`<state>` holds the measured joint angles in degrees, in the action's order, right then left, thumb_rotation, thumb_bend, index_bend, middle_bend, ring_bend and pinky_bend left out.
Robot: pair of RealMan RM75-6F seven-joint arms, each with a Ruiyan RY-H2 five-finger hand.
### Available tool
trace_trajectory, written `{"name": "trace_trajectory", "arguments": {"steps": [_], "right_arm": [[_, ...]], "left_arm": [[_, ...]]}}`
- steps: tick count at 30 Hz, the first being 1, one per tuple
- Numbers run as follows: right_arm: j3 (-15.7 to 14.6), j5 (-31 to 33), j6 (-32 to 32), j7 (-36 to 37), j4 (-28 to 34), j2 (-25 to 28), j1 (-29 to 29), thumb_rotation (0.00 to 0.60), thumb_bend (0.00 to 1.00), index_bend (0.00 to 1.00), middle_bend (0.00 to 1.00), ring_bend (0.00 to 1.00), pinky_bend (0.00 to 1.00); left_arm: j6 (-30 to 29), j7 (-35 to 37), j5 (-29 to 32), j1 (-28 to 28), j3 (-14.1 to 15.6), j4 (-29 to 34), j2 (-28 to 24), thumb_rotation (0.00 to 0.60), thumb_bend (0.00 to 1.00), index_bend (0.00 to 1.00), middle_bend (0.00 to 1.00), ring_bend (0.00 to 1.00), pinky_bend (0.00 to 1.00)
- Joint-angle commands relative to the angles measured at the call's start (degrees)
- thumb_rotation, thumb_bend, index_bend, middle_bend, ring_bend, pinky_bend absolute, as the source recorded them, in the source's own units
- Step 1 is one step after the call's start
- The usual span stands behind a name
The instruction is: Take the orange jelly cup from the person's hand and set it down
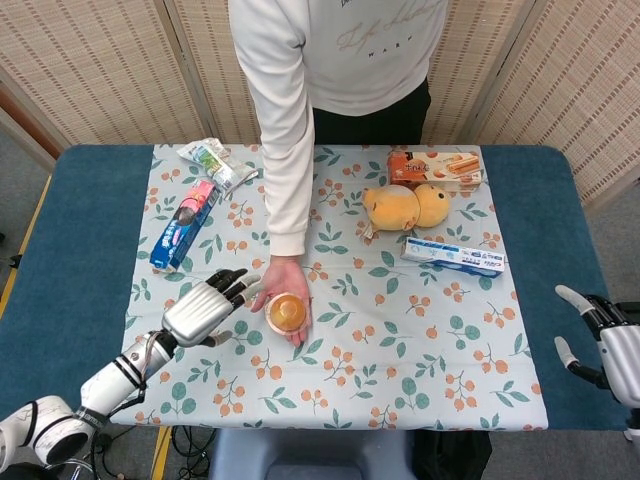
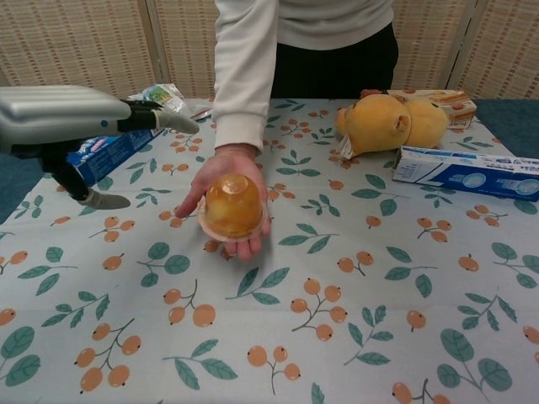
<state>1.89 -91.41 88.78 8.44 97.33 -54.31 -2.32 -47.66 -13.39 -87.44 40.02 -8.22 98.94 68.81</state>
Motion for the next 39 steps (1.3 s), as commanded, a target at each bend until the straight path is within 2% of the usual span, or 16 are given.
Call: {"name": "trace_trajectory", "arguments": {"steps": [1,12,27,31,39], "right_arm": [[-0.01,0.08,0.01,-0.02,0.01,0.06,0.06,0.600,0.38,0.17,0.27,0.21,0.41],[-0.14,0.31,0.43,0.29,-0.11,0.33,0.63,0.600,0.38,0.17,0.27,0.21,0.41],[-0.32,0.84,0.58,1.15,-0.88,0.42,1.30,0.600,0.38,0.17,0.27,0.21,0.41],[-0.32,1.01,0.61,1.35,-0.99,0.53,1.46,0.600,0.38,0.17,0.27,0.21,0.41],[-0.25,1.12,0.41,1.38,-0.97,0.67,1.47,0.600,0.38,0.17,0.27,0.21,0.41]], "left_arm": [[2.64,-1.93,2.05,2.57,-0.68,-0.72,2.01,0.600,0.27,0.00,0.00,0.00,0.13],[7.53,-7.19,8.19,9.17,-1.62,-4.21,8.03,0.600,0.27,0.00,0.00,0.00,0.13],[8.19,-12.74,13.63,14.11,-0.52,-9.54,14.74,0.600,0.27,0.07,0.00,0.04,0.21],[7.11,-13.81,14.46,14.70,-0.28,-10.76,15.88,0.600,0.27,0.17,0.02,0.12,0.29],[4.82,-11.04,13.60,14.60,0.22,-12.48,17.03,0.600,0.27,0.39,0.25,0.37,0.60]]}}
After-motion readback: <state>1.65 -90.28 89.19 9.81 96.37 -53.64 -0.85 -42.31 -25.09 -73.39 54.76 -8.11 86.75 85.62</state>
